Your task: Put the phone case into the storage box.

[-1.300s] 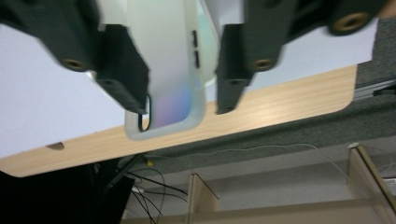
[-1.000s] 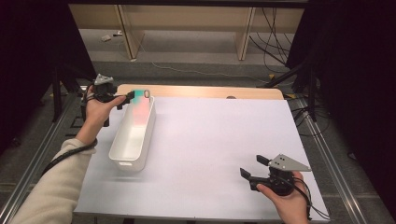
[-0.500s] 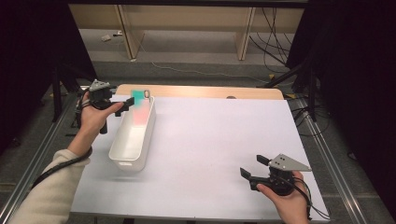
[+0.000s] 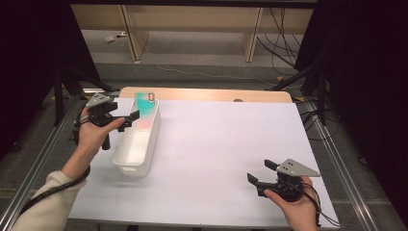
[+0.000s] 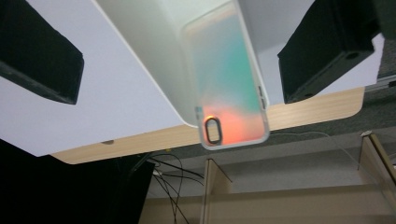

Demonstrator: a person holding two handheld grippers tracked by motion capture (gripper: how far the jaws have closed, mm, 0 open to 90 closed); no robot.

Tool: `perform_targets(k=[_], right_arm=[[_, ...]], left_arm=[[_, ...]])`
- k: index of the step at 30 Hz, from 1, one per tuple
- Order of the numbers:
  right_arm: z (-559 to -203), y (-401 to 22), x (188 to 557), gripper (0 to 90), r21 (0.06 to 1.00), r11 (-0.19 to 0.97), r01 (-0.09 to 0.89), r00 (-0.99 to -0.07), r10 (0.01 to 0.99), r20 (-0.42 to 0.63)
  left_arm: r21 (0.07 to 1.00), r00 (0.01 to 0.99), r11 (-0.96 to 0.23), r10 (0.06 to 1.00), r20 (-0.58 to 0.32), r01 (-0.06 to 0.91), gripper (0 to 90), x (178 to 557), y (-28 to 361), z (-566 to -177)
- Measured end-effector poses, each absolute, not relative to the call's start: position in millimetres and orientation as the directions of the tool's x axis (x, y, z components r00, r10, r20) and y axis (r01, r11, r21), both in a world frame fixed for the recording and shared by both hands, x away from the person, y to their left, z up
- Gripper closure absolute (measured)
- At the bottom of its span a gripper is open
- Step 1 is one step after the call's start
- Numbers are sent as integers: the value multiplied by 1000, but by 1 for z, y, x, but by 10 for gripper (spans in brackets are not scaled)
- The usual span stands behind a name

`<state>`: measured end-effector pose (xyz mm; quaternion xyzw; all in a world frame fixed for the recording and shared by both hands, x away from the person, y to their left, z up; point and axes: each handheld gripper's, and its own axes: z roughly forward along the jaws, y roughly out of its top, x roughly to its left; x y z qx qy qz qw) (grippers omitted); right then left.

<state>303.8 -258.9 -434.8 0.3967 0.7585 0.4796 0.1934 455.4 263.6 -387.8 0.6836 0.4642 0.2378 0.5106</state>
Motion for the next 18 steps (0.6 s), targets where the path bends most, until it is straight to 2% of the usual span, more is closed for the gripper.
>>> perform_targets(k=[18], right_arm=[[-433,-260,302,200,869,234,435,-608,788,93]], left_arm=[[929,581,-104,803,-133,356,0,404,228,-394]])
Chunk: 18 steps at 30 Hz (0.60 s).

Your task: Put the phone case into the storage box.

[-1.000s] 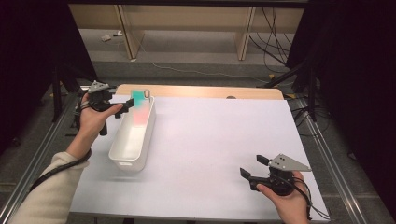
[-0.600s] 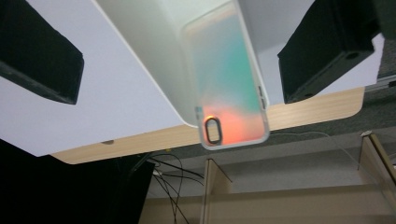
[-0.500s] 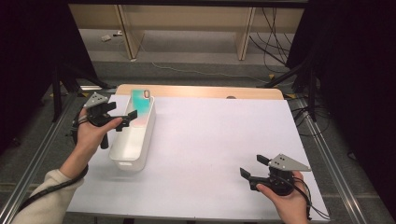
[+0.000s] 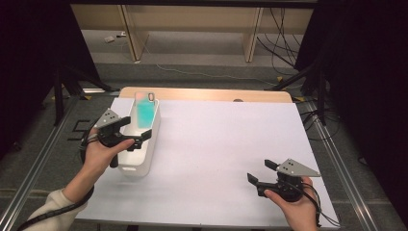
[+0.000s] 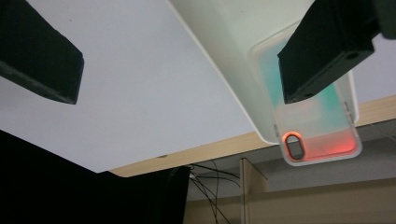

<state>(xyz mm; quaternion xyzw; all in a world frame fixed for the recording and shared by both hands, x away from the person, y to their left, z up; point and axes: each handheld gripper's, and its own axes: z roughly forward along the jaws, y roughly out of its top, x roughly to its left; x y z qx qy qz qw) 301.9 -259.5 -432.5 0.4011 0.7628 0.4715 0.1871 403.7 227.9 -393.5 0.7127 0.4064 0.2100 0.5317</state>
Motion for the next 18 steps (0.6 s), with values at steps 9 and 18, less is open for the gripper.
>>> perform_targets(k=[9,18], right_arm=[[-432,-259,302,195,874,238,424,-607,791,79],[-433,-258,302,193,883,226,412,-611,788,84]], left_arm=[[935,606,-107,785,-129,338,0,388,224,-393],[935,637,-118,759,-132,334,0,374,217,-398]])
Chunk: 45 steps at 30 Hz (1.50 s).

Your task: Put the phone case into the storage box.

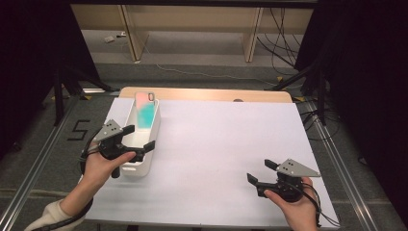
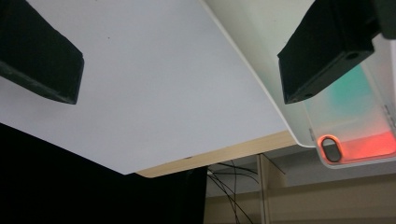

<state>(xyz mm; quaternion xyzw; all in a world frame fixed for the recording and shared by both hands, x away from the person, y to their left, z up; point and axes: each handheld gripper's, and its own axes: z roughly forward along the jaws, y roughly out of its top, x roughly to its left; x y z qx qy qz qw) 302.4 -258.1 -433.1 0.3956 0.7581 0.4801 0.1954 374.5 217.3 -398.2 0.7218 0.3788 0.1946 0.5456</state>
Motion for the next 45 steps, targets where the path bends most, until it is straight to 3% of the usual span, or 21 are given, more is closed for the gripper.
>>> perform_targets(k=[31,45], right_arm=[[-434,-256,302,193,891,219,399,-624,777,88],[-436,-254,303,193,891,232,391,-633,770,78]], left_arm=[[944,749,-150,649,-131,295,0,343,198,-426],[943,771,-198,631,-85,267,20,341,199,-435]])
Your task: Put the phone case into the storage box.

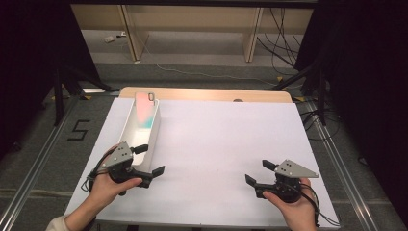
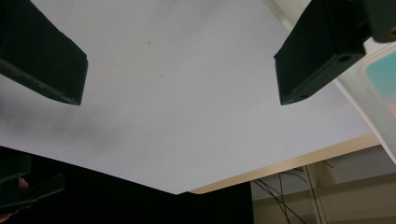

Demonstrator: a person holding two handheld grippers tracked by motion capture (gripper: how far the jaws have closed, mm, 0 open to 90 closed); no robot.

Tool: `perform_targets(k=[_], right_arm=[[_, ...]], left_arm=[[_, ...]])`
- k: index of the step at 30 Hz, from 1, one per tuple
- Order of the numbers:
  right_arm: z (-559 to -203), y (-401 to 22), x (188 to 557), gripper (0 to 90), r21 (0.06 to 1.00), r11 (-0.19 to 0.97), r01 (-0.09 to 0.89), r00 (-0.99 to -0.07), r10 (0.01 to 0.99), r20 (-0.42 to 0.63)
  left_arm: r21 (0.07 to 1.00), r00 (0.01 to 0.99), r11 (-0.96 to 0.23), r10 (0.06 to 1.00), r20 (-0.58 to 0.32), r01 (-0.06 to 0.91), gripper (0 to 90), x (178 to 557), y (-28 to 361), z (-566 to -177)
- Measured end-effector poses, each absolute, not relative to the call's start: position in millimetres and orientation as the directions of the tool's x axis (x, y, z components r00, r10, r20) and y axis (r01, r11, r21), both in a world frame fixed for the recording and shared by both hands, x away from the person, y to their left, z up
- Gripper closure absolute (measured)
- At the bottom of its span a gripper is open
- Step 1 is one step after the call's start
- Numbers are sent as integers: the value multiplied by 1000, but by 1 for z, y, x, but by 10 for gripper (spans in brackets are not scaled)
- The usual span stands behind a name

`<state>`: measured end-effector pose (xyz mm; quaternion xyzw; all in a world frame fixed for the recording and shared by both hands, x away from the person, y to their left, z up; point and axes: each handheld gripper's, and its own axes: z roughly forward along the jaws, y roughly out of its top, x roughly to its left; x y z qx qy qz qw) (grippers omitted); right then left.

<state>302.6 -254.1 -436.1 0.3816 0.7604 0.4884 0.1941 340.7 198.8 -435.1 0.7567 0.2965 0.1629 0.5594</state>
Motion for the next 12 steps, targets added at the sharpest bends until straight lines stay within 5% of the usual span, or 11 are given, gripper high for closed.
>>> perform_targets(k=[12], right_arm=[[-437,-253,303,193,885,247,394,-644,761,74]], left_arm=[[943,770,-207,634,-74,261,76,338,198,-439]])
